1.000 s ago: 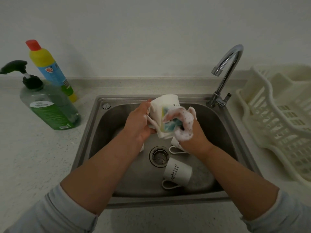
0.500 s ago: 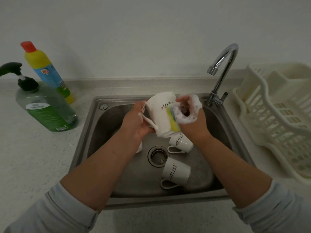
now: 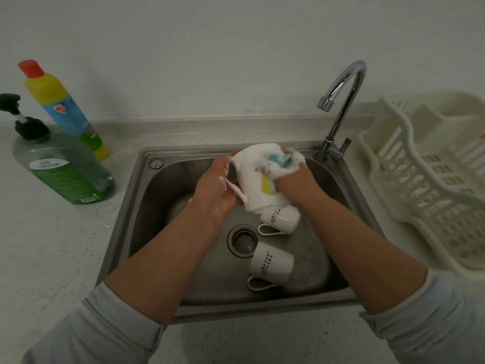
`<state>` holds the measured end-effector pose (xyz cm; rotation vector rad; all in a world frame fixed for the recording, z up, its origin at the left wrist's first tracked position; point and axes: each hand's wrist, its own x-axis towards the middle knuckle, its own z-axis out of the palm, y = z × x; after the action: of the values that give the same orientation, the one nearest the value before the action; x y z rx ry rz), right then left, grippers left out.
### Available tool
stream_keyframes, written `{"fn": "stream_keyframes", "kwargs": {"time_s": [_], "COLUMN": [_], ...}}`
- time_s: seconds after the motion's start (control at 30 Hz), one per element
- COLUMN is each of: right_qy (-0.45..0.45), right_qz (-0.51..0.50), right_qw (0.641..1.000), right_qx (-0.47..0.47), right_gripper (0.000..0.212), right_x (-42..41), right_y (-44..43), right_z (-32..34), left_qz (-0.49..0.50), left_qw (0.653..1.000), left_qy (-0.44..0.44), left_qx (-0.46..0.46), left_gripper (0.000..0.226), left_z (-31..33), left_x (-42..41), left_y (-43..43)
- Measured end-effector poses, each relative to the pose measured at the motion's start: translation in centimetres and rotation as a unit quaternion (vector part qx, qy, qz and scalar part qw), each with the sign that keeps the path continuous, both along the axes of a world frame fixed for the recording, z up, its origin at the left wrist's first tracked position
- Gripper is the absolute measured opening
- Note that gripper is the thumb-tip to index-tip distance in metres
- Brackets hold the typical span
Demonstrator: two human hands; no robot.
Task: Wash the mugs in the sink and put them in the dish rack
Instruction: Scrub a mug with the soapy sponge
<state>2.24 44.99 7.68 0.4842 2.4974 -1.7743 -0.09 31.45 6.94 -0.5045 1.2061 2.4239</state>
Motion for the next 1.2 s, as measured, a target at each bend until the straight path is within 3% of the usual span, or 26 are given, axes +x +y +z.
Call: {"fn": "stream_keyframes", "kwargs": {"time_s": [0.13,0.23,0.33,0.4,0.43,0.57,0.77,0.83,0.9,1.0,1.1,1.2], "right_qy": [0.059,0.021,-0.009,-0.012,-0.006,0.060,0.139,0.102,0.088,0.059,0.056,0.040], "right_qz": [-0.022,-0.078,-0.084,-0.073,-0.073,-0.067,0.017,0.019,0.003,0.002,-0.003,-0.020], "right_qw": [0.997,0.975,0.937,0.939,0.941,0.947,0.980,0.988,0.973,0.938,0.918,0.916], "right_qx": [-0.043,-0.206,-0.338,-0.335,-0.331,-0.308,-0.142,-0.119,-0.213,-0.342,-0.392,-0.399], "right_gripper": [0.064,0.056,0.079,0.088,0.079,0.012,0.010,0.028,0.050,0.021,0.033,0.037], "right_x": [1.8,1.1,0.1,0.0,-0.1,0.7,3.5,4.2,4.3,4.1,3.2,2.5], "right_y": [-0.7,0.4,1.4,1.2,1.0,0.4,-0.7,-0.7,-0.4,0.2,0.3,0.1], "right_z": [-2.1,-1.6,-0.9,-0.4,-0.3,-0.1,-1.3,-2.1,-2.1,-1.1,-0.1,1.2], "left_qz": [0.004,-0.080,-0.085,-0.041,-0.015,0.074,0.070,0.052,0.012,-0.055,-0.079,-0.076], "left_qw": [0.999,0.996,0.996,0.999,1.000,0.995,0.997,0.998,0.999,0.997,0.995,0.994], "left_qy": [0.034,0.034,0.003,-0.008,-0.002,0.008,-0.040,-0.045,-0.034,-0.034,-0.044,-0.051], "left_qx": [0.010,0.021,0.035,0.012,-0.009,-0.063,-0.020,-0.001,-0.001,-0.033,-0.033,-0.063], "left_gripper": [0.017,0.025,0.041,0.031,0.020,0.018,0.013,0.016,0.016,0.029,0.055,0.050], "left_z": [-0.4,-0.4,0.0,0.2,0.3,-0.4,-1.2,-1.4,-1.1,-0.4,0.0,-0.2], "left_x": [-0.5,-0.4,0.0,0.1,0.2,0.3,-0.3,-0.5,-0.4,0.2,0.7,0.9], "left_y": [-0.9,-2.1,-1.6,-0.5,0.0,0.7,0.1,-0.1,-0.3,0.0,0.6,1.0]}}
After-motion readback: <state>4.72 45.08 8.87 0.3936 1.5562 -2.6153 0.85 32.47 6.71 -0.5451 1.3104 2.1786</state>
